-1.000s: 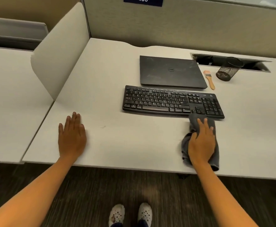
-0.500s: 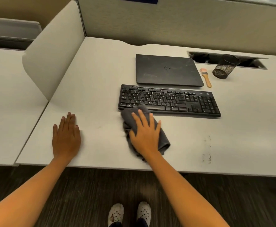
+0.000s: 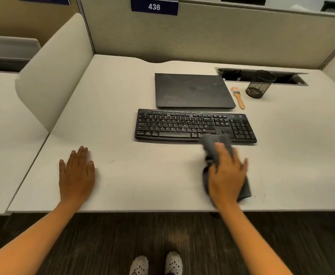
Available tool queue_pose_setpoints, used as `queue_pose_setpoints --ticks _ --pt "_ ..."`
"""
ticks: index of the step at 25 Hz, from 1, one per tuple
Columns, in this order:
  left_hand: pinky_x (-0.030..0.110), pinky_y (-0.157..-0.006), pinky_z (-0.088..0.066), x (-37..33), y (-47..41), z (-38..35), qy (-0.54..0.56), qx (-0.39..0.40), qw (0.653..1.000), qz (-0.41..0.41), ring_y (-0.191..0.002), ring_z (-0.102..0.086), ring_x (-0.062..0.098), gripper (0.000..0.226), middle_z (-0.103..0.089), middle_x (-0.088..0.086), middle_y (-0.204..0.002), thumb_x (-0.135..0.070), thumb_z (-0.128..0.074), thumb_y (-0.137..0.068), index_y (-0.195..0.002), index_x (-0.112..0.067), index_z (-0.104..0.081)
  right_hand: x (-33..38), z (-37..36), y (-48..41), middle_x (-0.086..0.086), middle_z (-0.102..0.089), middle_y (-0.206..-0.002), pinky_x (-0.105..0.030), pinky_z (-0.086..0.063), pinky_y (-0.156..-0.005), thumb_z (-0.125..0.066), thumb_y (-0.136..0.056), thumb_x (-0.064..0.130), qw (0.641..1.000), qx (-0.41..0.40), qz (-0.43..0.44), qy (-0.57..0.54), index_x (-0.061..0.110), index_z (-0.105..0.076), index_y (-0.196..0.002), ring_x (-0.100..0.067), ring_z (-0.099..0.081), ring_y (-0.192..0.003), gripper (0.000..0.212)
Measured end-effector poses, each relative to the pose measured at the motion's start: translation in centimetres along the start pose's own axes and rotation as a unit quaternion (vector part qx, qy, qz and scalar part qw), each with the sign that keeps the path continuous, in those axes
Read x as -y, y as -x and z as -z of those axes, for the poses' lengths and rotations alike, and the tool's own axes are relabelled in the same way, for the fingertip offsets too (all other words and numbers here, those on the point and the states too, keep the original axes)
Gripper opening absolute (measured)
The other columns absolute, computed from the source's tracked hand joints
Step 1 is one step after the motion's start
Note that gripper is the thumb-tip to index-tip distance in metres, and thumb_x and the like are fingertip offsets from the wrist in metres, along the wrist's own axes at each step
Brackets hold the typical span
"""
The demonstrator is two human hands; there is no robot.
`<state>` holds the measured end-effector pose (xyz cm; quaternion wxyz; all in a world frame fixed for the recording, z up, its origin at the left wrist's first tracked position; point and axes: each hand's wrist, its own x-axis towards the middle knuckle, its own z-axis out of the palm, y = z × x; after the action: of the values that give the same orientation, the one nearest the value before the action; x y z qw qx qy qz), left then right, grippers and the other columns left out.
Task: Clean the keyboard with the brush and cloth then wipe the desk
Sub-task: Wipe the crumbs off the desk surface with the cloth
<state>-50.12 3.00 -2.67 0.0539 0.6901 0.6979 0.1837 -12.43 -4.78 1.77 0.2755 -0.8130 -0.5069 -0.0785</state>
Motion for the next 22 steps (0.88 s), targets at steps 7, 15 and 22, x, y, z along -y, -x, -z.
queue_pose_setpoints --ticks 7,15,22 --pt "0.052 -0.115 -0.022 -8.1 -3.4 -1.7 0.01 -0.016 0.983 -0.183 -0.142 -0.035 0.032 0.053 -0.04 0.008 -0.153 -0.028 -0.043 -0.092 -0.144 -0.02 -0.047 9.2 -5.1 4.4 -0.003 -0.031 -0.156 -0.05 -0.013 -0.119 -0.054 -0.083 0.03 0.962 0.186 0.195 -0.032 0.022 -0.043 -0.142 -0.029 -0.018 -0.146 0.06" --pt "0.056 -0.097 -0.045 -14.5 -9.7 -4.5 -0.092 0.016 0.93 -0.355 -0.117 -0.061 0.036 0.061 -0.062 0.012 -0.132 -0.025 -0.083 -0.074 -0.13 -0.012 -0.062 -2.1 -3.0 0.1 -0.003 -0.032 -0.155 -0.05 -0.014 -0.119 -0.057 -0.09 0.021 0.992 0.104 -0.063 0.014 0.02 -0.039 -0.145 -0.029 -0.019 -0.146 0.057" --pt "0.045 -0.06 -0.056 -16.1 -12.4 -4.8 -0.241 0.032 0.86 -0.448 -0.084 -0.067 0.045 0.074 -0.066 0.027 -0.116 -0.037 -0.089 -0.065 -0.119 0.006 -0.064 4.4 -3.7 3.5 0.004 -0.022 -0.159 -0.045 -0.004 -0.118 -0.035 -0.085 0.036 0.948 0.227 0.214 -0.053 0.029 -0.033 -0.147 -0.021 -0.009 -0.148 0.063"
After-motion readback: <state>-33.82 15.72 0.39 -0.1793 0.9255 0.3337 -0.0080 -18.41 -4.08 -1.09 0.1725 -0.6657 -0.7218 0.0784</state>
